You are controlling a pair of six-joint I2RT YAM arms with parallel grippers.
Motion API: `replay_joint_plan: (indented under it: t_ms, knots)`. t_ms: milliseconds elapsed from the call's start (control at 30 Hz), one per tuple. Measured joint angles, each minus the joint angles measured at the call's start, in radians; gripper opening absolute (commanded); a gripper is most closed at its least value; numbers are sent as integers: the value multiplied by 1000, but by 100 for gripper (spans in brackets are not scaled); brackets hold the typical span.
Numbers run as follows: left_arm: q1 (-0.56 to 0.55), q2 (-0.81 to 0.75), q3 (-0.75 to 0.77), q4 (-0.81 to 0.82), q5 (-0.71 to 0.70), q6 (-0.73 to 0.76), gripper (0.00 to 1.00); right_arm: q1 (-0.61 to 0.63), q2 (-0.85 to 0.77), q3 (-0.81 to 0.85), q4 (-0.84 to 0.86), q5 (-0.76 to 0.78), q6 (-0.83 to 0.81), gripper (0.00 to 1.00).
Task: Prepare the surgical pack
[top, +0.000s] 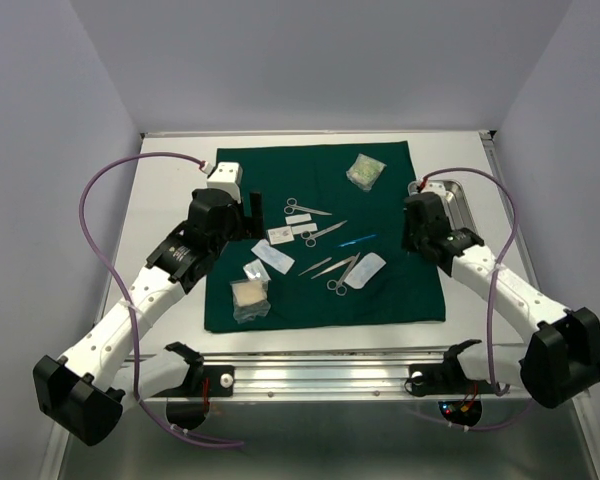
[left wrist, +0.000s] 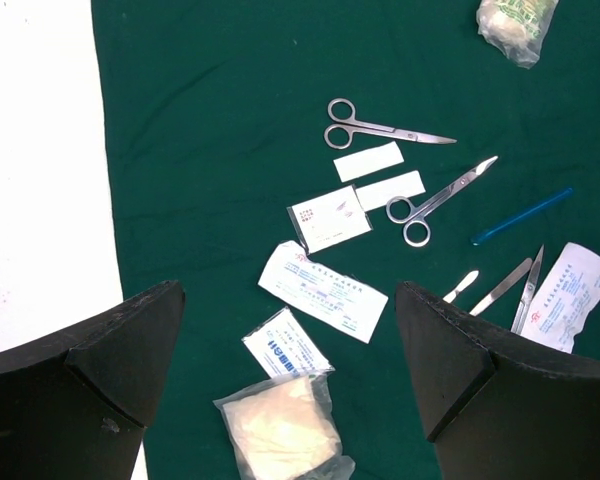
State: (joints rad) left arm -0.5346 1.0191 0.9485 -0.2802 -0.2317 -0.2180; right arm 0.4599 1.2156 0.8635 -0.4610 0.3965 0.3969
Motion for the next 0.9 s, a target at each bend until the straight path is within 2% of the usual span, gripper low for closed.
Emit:
replay_joint_plan:
  t_ms: [100,400,700,767,833,867,900]
  knots:
    - [0,0,0,0,2,0,99,-113,11,23,20,-39,-80,1]
    - [0,0,0,0,2,0,99,-348,142,113,127,-101,-245,1]
    - [0,0,0,0,3,1,99,-394,363,142,183,-81,-335,2]
    - [0,0,0,0,2,1,99,-393,404,142,185,-74,-349,11]
    - [0,0,0,0,1,1,99,-394,423,142,184,-72,-356,43]
    - [0,0,0,0,0,1,99,-394,425,142,185,-72,-360,53]
    - [0,0,0,0,0,1,99,-394,425,142,185,-71,-368,54]
